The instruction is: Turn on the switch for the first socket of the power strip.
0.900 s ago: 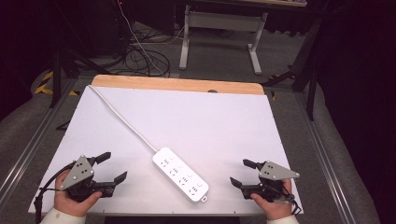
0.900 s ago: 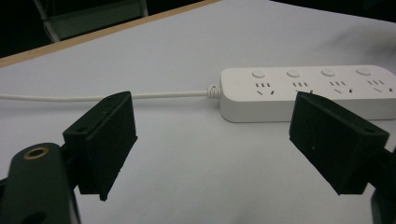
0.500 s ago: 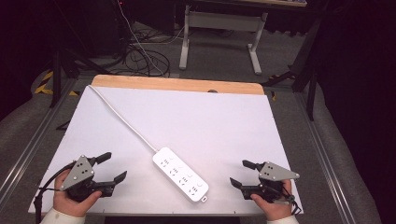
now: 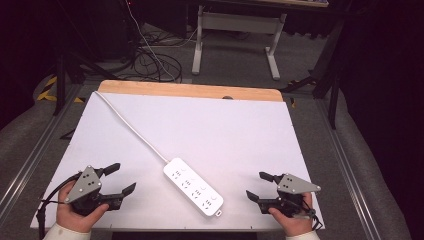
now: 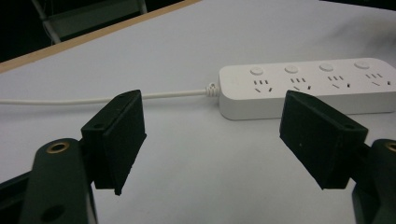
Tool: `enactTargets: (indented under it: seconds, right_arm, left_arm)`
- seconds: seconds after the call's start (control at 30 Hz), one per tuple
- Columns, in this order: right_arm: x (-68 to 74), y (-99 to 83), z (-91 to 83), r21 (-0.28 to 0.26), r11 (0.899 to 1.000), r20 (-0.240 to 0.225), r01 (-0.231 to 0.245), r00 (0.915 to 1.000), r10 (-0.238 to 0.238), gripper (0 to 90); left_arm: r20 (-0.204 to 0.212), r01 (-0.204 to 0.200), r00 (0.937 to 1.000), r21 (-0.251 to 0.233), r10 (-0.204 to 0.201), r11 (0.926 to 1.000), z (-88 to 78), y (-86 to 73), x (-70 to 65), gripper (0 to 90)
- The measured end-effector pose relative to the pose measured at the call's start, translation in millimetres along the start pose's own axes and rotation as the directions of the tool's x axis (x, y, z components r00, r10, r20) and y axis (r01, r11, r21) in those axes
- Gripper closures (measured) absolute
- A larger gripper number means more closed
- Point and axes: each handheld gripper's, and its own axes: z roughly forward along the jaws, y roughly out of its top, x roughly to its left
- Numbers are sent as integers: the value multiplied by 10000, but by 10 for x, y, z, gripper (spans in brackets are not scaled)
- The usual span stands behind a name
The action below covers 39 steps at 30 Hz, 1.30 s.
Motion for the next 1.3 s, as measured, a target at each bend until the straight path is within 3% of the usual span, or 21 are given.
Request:
enactTargets:
  seconds: [0.27,0.63,0.9,1.3]
  right_arm:
    - [-1,-3,9,30,10000,-38,-24,10000,24,238]
    - [-4,-11,24,99,9999,-86,-53,9999,54,242]
    - [-8,-17,26,79,9999,-139,-115,9998,116,242]
    - [-11,-23,24,81,9999,-168,-122,9998,124,245]
  left_arm:
    - [533,267,9982,285,-282,9992,27,112,46,277]
    - [860,14,9963,438,-51,9990,132,290,15,312]
    - [1307,-183,9913,449,123,9988,281,436,1,343]
    - [1630,-176,9866,543,85,9984,453,562,-27,362]
